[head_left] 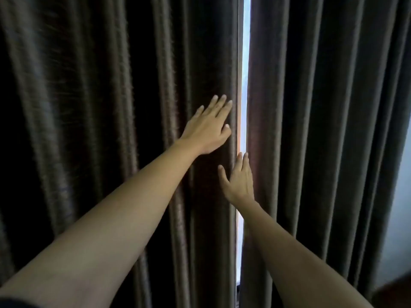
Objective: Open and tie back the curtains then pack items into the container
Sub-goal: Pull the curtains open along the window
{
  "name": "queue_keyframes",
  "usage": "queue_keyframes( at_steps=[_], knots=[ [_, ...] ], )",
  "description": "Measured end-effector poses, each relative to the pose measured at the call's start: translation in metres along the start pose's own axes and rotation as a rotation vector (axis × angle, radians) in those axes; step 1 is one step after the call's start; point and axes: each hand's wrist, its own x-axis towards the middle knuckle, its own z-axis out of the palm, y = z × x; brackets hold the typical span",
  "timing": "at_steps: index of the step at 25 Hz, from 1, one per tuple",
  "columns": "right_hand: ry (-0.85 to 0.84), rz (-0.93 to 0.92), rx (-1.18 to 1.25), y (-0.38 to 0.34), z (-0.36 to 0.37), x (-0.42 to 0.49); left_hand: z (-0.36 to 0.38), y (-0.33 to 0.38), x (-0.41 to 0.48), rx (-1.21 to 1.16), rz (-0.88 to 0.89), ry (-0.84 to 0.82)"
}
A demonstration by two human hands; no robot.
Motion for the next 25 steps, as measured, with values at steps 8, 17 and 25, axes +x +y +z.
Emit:
queue_keyframes(
  at_steps=[8, 17, 25],
  knots=[
    [0.003, -0.203, 0.175, 0.016, 0.005, 0.077, 0.029, -0.005, 0.106, 0.389, 0.153, 0.002],
    [-0.27, -0.399, 0.518, -0.05, 0.038, 0.102, -0.005, -0.063, 0.113, 0.769, -0.242, 0.338],
    [-0.328, -0.437, 0.514, -0.126, 0.076, 0.092, -0.063, -0.122, 0.088, 0.735, -0.472, 0.417]
  ],
)
